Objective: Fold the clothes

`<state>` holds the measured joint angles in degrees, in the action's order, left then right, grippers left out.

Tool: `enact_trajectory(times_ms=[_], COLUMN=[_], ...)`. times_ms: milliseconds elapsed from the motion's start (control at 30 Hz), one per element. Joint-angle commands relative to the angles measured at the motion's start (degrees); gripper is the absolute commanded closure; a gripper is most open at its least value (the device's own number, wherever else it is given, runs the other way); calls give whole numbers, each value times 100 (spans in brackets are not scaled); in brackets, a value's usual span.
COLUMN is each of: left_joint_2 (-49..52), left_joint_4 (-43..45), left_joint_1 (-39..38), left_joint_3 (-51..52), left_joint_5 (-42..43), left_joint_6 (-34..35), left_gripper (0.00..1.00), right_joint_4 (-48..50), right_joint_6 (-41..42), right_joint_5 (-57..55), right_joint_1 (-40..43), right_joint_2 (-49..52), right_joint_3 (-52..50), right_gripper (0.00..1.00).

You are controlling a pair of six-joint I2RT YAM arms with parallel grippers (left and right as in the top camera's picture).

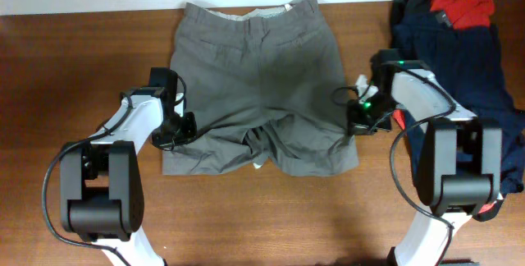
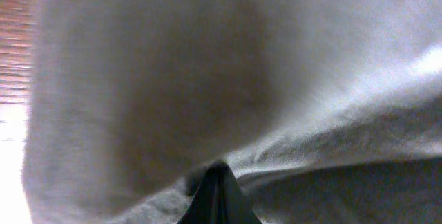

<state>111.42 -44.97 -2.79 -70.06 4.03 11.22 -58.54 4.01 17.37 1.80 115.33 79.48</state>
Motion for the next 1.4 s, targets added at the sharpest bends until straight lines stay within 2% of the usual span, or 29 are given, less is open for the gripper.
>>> enact_trajectory(times_ms=[0,100,133,167,233,267,367,533,633,733,967,1233,1367], left_joint_2=[173,173,173,170,170,170,85,-286,-564,-693,-697,-693,-693], left_joint_4=[-48,-264,-428,-621,-1014,-1158,-1792,-2127,-1985,-1554,-994,-968,-973], left_joint_1=[269,398,426,435,428,426,402,404,439,557,824,911,907], left_joint_3=[63,-63,-162,-275,-535,-645,-1285,-2022,-2396,-2586,-2599,-2599,-2599], left_joint_5=[-579,-498,-422,-385,-385,-380,-378,-363,-389,-404,-492,-535,-531], left_joint_6=[118,116,114,114,116,118,118,116,114,114,114,70,72], left_gripper=[99,98,88,71,47,41,32,23,8,4,4,4,4], right_joint_4=[-87,-350,-509,-702,-1027,-1147,-1364,-1266,-1150,-931,-588,-437,-225], right_joint_6=[-63,-70,-92,-184,-249,-313,-382,-529,-601,-616,-837,-981,-979], right_joint_5=[109,111,120,157,170,173,170,168,133,-79,-483,-863,-929], right_joint_1=[140,138,136,122,76,39,-262,-863,-1399,-1834,-2498,-2446,-2044], right_joint_2=[-74,-107,-114,-120,-125,-125,-125,-107,-61,-17,494,1294,1443], right_joint_3=[-20,302,505,754,1182,1346,1836,1840,1816,1805,1792,1792,1792], right_gripper=[84,68,66,62,60,59,64,70,85,92,96,96,96])
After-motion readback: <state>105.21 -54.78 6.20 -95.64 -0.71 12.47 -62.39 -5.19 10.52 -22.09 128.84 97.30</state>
